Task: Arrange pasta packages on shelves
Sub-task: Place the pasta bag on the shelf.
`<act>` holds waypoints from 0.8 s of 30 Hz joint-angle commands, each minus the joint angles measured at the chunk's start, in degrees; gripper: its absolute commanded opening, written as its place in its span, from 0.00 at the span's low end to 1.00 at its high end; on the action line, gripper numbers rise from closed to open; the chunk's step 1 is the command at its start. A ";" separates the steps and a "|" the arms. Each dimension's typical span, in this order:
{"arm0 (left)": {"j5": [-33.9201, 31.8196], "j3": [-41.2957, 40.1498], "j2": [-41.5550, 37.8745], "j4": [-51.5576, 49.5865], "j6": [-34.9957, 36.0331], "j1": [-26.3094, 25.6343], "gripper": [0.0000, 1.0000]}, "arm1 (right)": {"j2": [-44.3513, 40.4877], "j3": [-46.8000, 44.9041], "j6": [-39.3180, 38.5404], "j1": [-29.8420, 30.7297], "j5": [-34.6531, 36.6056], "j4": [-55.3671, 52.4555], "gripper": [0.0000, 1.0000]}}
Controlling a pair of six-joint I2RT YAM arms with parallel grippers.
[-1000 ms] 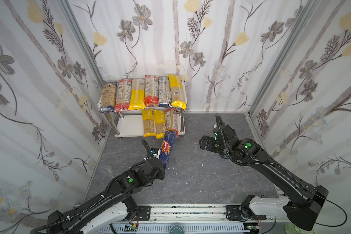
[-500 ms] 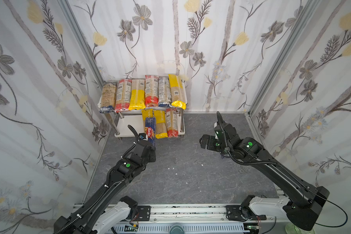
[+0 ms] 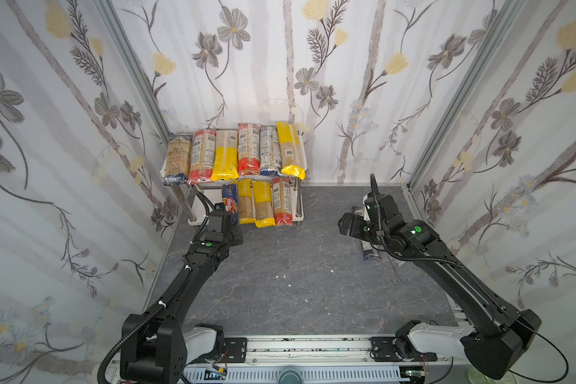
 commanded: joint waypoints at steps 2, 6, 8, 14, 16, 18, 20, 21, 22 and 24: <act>0.76 2.78 4.77 14.65 2.07 2.85 0.00 | 1.35 0.12 -2.47 -2.81 -2.27 3.60 1.00; 0.76 5.65 10.24 16.43 3.64 4.56 0.00 | 2.95 0.44 -4.09 -5.82 -4.41 4.37 1.00; 0.46 7.23 12.83 16.70 4.20 5.17 0.00 | 3.88 0.78 -4.84 -7.20 -5.20 4.38 1.00; 1.02 10.74 19.88 18.20 5.40 7.53 0.00 | 6.61 2.36 -6.91 -10.62 -7.83 4.35 1.00; 0.98 11.79 21.91 18.48 5.69 8.21 0.00 | 7.19 2.73 -7.28 -11.46 -8.48 4.08 1.00; 1.67 12.71 23.75 18.74 5.83 8.94 0.00 | 7.81 3.26 -7.69 -12.37 -9.07 3.57 1.00; 2.66 13.60 25.33 18.91 6.15 9.32 0.00 | 8.25 3.71 -8.12 -12.95 -9.19 2.85 1.00; 3.19 14.02 26.16 19.00 6.33 9.43 0.00 | 8.37 3.91 -8.21 -13.19 -9.16 2.55 1.00; 3.59 14.43 26.89 19.01 6.49 9.45 0.00 | 8.37 3.93 -8.35 -13.40 -9.11 2.25 1.00; 4.41 15.16 28.54 18.92 6.59 9.41 0.00 | 8.24 3.85 -8.42 -13.89 -8.98 1.81 1.00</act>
